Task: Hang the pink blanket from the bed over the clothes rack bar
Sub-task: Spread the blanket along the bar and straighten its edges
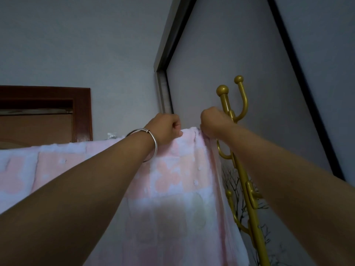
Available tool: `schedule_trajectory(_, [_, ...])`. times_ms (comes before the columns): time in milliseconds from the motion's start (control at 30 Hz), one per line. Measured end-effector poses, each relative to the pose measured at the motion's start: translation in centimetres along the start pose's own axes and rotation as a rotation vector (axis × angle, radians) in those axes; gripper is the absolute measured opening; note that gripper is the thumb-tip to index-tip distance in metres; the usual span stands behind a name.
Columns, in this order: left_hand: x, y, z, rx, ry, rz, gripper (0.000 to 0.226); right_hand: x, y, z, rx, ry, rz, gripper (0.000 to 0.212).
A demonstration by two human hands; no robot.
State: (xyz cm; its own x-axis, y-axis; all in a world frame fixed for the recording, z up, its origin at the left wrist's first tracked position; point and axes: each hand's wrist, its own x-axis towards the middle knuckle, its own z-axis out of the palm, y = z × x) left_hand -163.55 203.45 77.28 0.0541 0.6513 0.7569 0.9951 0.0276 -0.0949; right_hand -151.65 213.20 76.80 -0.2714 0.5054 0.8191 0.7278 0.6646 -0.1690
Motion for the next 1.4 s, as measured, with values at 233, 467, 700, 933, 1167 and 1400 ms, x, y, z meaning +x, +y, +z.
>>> schedule_trajectory(233, [-0.4,-1.2,-1.2,0.001,-0.087,-0.007,0.015,-0.3,1.8,0.5,-0.34,0.015,0.025,0.026])
schedule_trajectory(467, [-0.8,-0.9,-1.5,0.006,-0.093,0.043,0.027,0.2,2.0,-0.1,-0.145,0.008,0.141,0.022])
schedule_trajectory(700, [-1.0,-1.5,-1.0,0.006,-0.039,0.046,0.034,0.0,2.1,-0.3,0.405,-0.027,0.402,0.031])
schedule_trajectory(933, [-0.9,-1.7,-0.6,-0.002,0.024,0.052,0.014,-0.7,0.9,1.0,-0.092,0.168,0.064,0.024])
schedule_trajectory(1167, [-1.6,-2.1,-0.5,-0.122,0.076,0.071,0.015,-1.4,0.8,1.8,-0.265,0.089,-0.012,0.028])
schedule_trajectory(1400, [-3.7,-6.1,-4.5,-0.079,0.081,-0.104,0.017,-3.1,-6.9,1.5,0.194,0.147,-0.159,0.034])
